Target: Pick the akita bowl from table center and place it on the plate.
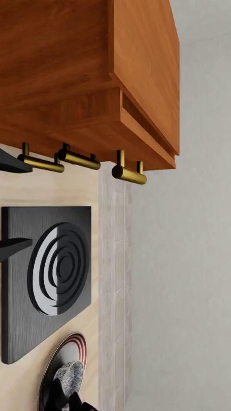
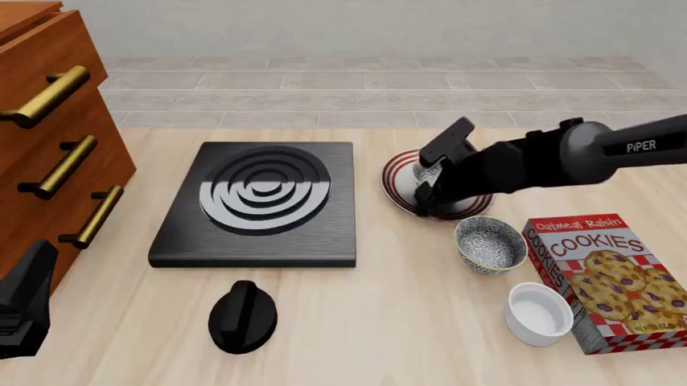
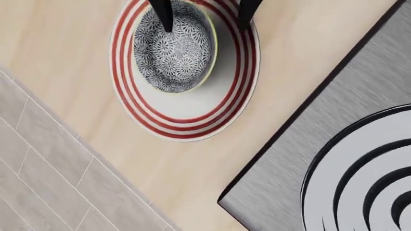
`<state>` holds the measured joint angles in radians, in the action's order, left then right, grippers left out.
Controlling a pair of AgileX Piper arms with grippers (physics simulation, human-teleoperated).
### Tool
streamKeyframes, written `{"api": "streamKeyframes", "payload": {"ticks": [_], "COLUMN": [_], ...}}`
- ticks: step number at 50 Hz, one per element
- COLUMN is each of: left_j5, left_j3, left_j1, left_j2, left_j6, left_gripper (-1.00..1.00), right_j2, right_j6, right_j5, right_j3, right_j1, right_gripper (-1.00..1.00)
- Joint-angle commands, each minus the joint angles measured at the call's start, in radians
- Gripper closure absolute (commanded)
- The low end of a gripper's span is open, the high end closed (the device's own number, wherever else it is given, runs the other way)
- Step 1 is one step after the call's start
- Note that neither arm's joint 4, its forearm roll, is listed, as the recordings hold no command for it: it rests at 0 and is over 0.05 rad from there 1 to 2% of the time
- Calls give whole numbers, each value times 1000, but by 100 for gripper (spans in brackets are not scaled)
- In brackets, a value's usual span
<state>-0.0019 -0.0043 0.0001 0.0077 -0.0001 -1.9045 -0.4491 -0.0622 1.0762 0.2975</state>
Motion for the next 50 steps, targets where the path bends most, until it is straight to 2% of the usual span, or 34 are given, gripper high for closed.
{"api": "streamKeyframes", "payload": {"ticks": [1,8,17,24,30,45,50], "left_j5": [0,0,0,0,0,0,0], "left_j3": [0,0,0,0,0,0,0], "left_j1": [0,0,0,0,0,0,0], "left_j2": [1,0,0,0,0,0,0], "left_j6": [0,0,0,0,0,0,0], "left_gripper": [-100,-100,-100,-100,-100,-100,-100], "right_j2": [97,181,268,404,502,843,967], "right_j6": [-30,-74,-69,-61,-54,40,139], "right_j5": [35,66,83,161,184,156,161], "right_j3": [-73,-149,-218,-361,-438,-600,-660], "right_j1": [6,9,14,17,17,52,49], "right_gripper": [-100,-100,-100,-100,-100,-100,-100]}}
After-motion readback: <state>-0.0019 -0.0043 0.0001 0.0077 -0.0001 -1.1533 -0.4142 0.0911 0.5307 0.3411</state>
